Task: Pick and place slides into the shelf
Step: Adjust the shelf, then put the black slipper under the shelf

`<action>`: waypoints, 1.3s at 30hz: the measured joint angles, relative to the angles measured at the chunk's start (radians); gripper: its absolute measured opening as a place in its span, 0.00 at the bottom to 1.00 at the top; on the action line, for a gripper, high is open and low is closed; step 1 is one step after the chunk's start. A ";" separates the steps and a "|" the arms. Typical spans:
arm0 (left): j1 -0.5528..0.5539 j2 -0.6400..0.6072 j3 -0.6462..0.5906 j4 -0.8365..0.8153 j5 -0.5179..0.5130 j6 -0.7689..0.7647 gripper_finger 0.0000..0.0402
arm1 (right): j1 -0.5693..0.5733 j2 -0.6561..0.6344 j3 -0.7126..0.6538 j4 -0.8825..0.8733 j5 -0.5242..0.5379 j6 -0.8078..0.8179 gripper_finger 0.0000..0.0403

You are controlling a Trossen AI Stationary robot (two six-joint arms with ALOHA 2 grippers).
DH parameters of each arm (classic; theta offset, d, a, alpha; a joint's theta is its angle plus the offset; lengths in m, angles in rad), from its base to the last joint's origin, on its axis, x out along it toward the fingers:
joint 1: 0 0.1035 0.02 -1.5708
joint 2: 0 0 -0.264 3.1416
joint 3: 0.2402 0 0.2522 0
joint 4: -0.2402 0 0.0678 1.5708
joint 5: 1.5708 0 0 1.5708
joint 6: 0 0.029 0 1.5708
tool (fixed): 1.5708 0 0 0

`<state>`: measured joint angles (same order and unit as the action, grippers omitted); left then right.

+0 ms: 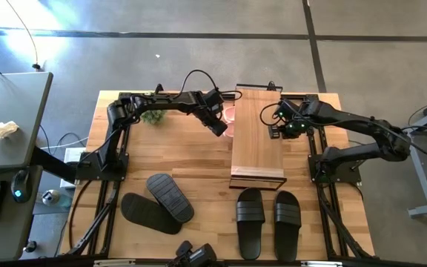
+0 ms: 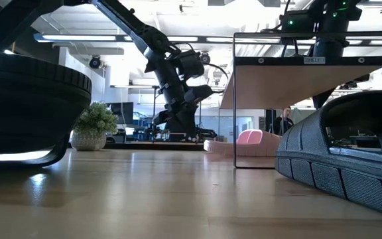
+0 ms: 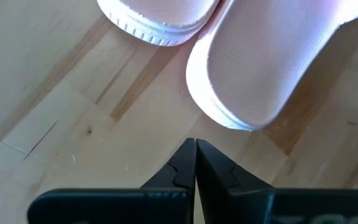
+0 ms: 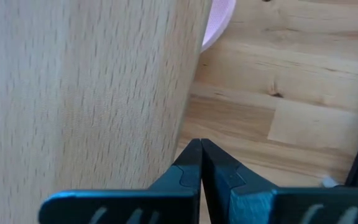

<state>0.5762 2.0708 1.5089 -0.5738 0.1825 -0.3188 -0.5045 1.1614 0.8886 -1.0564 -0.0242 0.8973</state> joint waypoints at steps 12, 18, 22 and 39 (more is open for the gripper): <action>0.000 -0.063 0.000 -0.074 0.001 0.029 0.00 | 0.000 -0.028 0.001 -0.081 0.047 -0.016 0.00; -0.001 -0.168 0.000 -0.145 -0.025 0.053 0.00 | 0.000 -0.130 0.001 -0.145 0.079 0.019 0.00; -0.010 -0.251 0.000 -0.202 -0.032 0.068 0.00 | 0.001 -0.220 0.001 -0.150 0.076 0.042 0.00; -0.427 -0.600 0.000 -0.395 -0.140 -0.005 0.00 | 0.001 -0.559 0.001 -0.098 -0.149 -0.109 0.00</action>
<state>0.1490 1.4707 1.5093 -0.9685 0.0427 -0.3238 -0.5037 0.6023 0.8898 -1.1547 -0.1737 0.7885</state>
